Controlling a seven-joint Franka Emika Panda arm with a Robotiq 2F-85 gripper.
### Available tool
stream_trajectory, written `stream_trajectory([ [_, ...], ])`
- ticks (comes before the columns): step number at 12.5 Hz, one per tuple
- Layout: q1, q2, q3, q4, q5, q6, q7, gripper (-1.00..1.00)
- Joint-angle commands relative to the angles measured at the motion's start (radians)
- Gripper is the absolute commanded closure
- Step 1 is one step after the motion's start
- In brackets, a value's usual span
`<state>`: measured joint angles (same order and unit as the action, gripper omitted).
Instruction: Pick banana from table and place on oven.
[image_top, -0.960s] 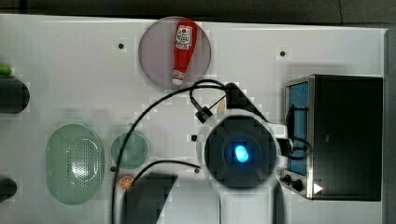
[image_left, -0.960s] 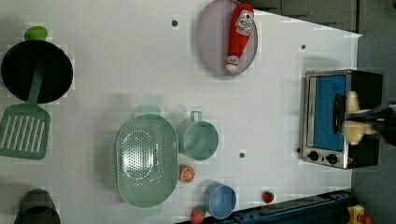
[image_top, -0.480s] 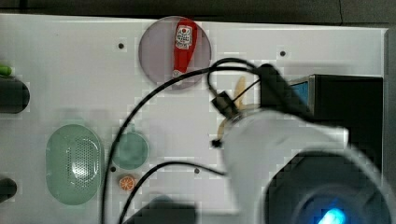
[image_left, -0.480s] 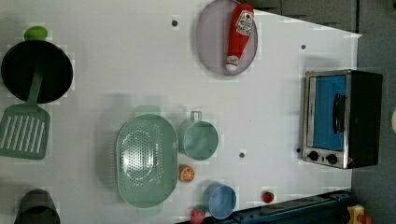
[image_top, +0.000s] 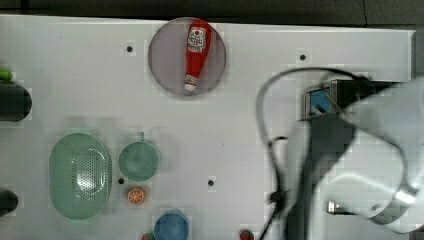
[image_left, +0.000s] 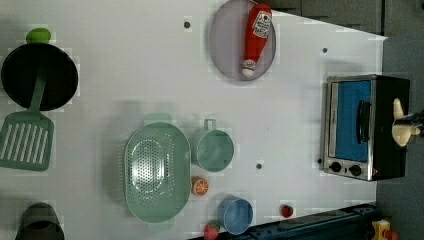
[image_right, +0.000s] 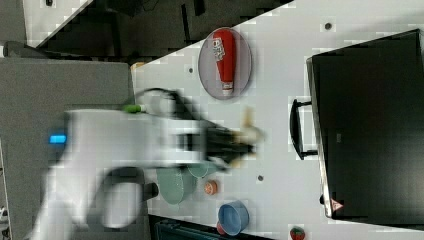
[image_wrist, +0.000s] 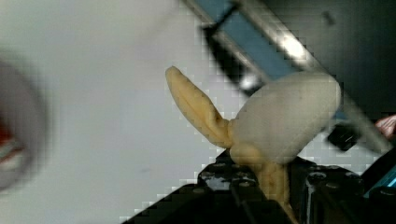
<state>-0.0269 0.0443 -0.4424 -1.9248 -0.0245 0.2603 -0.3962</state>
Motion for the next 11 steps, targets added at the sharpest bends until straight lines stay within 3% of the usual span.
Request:
stream_trajectory([
  [1,-0.04,-0.002,-0.098,0.037,-0.022,0.152,-0.33,0.47],
  [4,-0.041,0.066,-0.168,0.04,-0.019,0.197,-0.444,0.38],
  [10,-0.04,0.085,-0.173,0.05,-0.016,0.208,-0.444,-0.95],
  [11,-0.037,0.084,-0.168,0.051,-0.016,0.212,-0.444,-1.0],
])
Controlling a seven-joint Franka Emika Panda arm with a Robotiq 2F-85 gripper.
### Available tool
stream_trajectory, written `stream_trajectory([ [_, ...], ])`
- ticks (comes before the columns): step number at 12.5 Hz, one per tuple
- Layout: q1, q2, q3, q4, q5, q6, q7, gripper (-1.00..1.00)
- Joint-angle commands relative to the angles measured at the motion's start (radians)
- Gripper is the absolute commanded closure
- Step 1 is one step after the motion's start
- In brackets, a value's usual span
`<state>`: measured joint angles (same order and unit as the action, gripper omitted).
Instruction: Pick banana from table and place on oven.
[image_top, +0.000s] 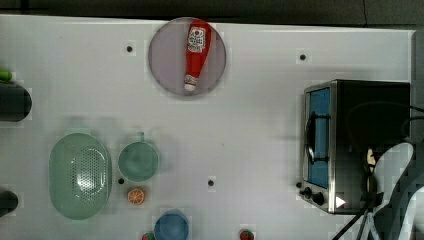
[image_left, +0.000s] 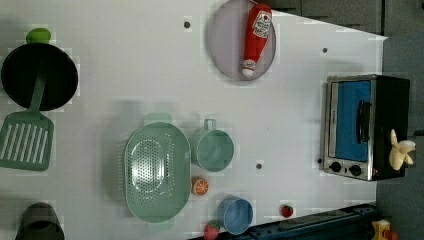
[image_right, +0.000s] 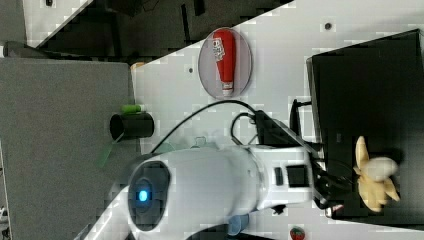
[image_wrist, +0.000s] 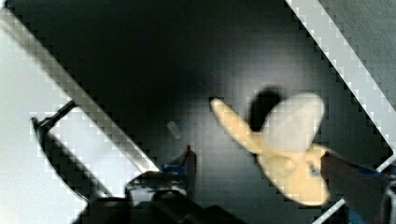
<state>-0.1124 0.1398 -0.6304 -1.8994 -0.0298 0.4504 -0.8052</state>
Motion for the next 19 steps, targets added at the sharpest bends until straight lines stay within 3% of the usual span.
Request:
stream_trajectory([
  [1,0.053,-0.014,0.029,0.03,-0.011,0.021,-0.035,-1.0],
  [6,0.095,-0.115,0.13,0.103,-0.012,-0.107,0.103,-1.0],
  [10,0.125,-0.267,0.311,0.097,-0.014,-0.351,0.536,-1.0],
  [14,0.128,-0.367,0.504,0.095,-0.016,-0.453,0.852,-1.0],
  [19,0.128,-0.425,0.596,0.069,-0.016,-0.485,0.905,-1.0],
])
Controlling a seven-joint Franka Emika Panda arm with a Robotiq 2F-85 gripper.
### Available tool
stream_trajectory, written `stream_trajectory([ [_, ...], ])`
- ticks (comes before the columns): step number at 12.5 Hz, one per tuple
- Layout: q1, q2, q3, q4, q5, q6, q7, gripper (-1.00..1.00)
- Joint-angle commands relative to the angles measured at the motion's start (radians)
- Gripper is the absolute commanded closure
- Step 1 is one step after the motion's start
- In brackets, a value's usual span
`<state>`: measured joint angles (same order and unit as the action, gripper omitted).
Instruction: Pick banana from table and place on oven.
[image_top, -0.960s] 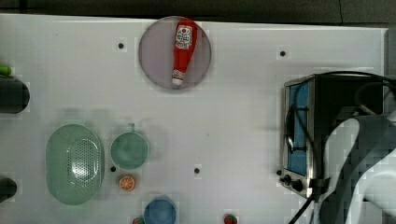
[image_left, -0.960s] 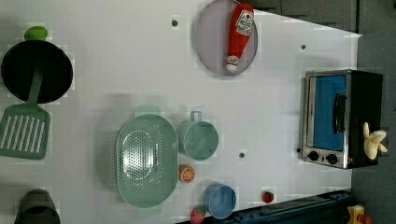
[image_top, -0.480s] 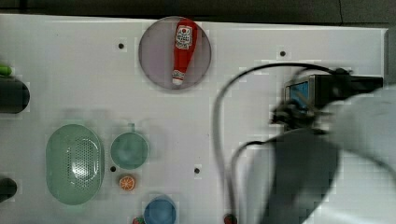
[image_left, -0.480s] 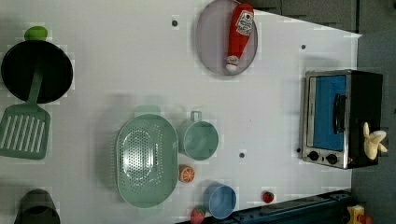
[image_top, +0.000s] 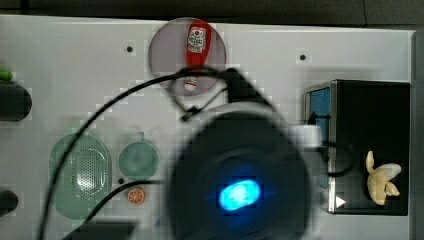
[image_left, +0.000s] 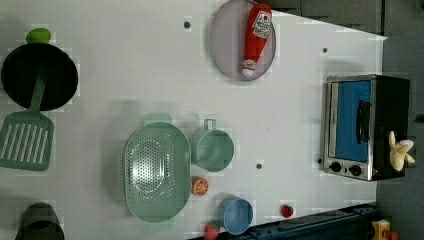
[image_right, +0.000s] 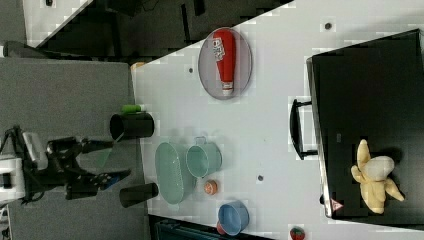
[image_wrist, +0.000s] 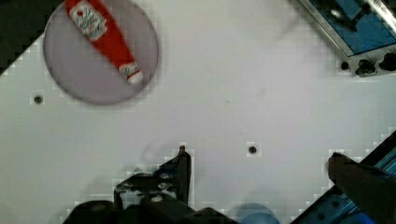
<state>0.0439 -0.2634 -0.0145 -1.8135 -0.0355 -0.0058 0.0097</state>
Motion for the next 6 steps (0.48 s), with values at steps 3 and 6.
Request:
stream_trajectory([
  [3,-0.028,-0.021,-0.017,-0.027,-0.01,-0.029,0.09,-1.0],
  [6,-0.028,-0.015,-0.017,-0.028,-0.01,-0.029,0.09,-1.0],
])
